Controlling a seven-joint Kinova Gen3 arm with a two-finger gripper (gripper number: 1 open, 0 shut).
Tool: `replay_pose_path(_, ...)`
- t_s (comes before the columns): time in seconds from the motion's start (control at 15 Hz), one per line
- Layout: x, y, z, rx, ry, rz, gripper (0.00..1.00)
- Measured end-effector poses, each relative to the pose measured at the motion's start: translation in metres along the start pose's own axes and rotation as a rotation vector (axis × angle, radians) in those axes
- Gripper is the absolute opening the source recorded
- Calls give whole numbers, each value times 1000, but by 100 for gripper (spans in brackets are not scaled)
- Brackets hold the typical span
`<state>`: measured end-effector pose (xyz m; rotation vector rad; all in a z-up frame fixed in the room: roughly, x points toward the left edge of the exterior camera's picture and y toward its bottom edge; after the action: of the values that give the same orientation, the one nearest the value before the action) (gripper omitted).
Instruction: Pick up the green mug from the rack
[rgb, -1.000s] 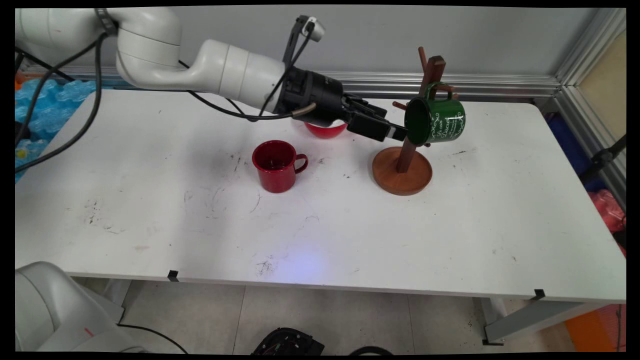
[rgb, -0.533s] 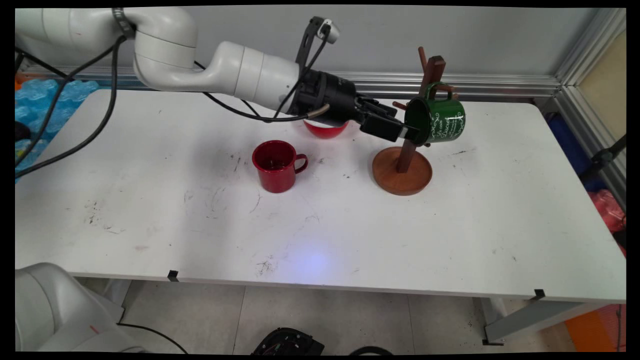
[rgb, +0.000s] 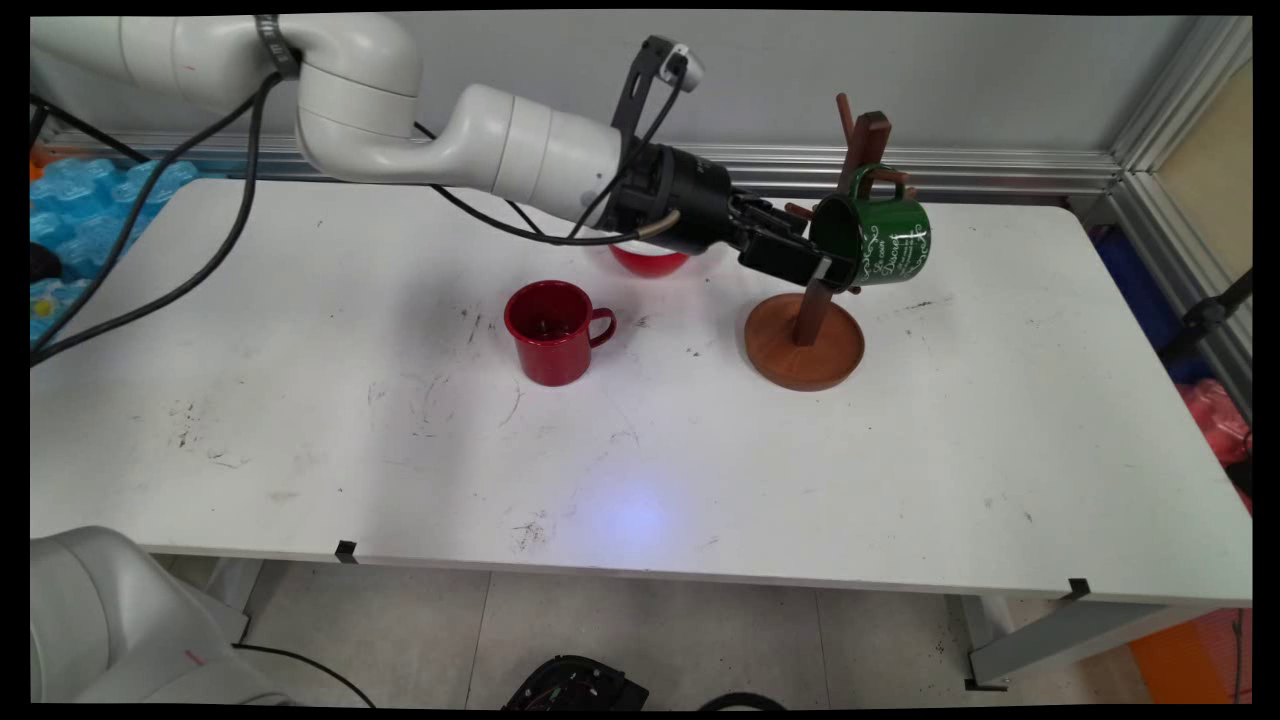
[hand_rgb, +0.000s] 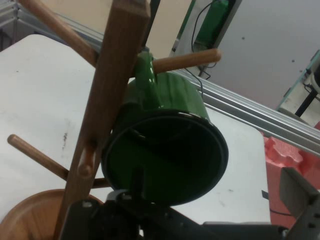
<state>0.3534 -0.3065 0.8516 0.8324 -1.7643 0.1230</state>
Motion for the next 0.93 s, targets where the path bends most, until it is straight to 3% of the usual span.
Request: replay_pose_path(0.93, 3, -2, 34, 4, -6, 1, 100)
